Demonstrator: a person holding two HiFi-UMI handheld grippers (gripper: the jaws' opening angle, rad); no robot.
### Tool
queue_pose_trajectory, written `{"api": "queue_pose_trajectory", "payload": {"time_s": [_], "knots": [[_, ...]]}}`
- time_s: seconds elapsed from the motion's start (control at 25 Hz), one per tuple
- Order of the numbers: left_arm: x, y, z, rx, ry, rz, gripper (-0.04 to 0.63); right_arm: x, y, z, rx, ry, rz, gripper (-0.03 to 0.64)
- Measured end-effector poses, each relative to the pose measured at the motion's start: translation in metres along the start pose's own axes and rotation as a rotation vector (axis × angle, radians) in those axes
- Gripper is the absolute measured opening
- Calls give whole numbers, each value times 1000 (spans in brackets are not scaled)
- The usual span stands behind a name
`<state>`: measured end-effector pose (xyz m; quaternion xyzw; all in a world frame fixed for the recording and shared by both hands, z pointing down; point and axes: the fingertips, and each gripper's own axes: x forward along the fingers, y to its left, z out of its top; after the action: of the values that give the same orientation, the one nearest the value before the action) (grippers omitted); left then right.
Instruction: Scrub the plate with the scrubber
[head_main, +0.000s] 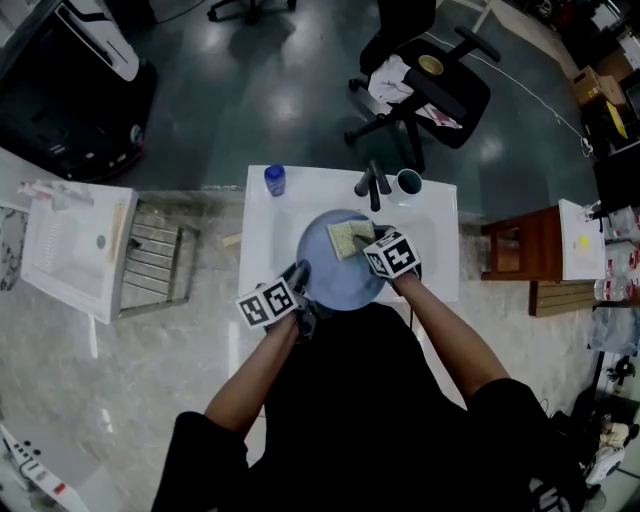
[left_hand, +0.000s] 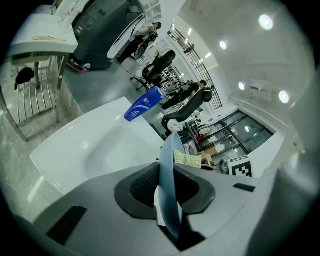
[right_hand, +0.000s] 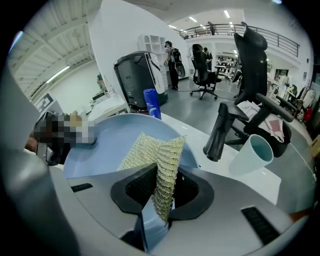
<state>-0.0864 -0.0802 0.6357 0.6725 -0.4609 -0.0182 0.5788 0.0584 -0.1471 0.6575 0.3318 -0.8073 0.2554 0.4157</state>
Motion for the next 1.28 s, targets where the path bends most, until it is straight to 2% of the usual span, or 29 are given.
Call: {"api": "queue_pose_trajectory", "payload": {"time_s": [0.24,0.56,0.88,1.28], "knots": [[-3,-2,-1,-4,-2,-12,55,-5,-24,-8,0,24,-72,71],[-6,8,-3,-23,-11,7,57,-5,-24,-10,25,21,-76,71],[-11,22,0,-62,-24,16,51,-54,28,6,168,-143,133,69],[-11,14,3,-18,-22,16,49,-48,104,-1,282,-126,330,66]]}}
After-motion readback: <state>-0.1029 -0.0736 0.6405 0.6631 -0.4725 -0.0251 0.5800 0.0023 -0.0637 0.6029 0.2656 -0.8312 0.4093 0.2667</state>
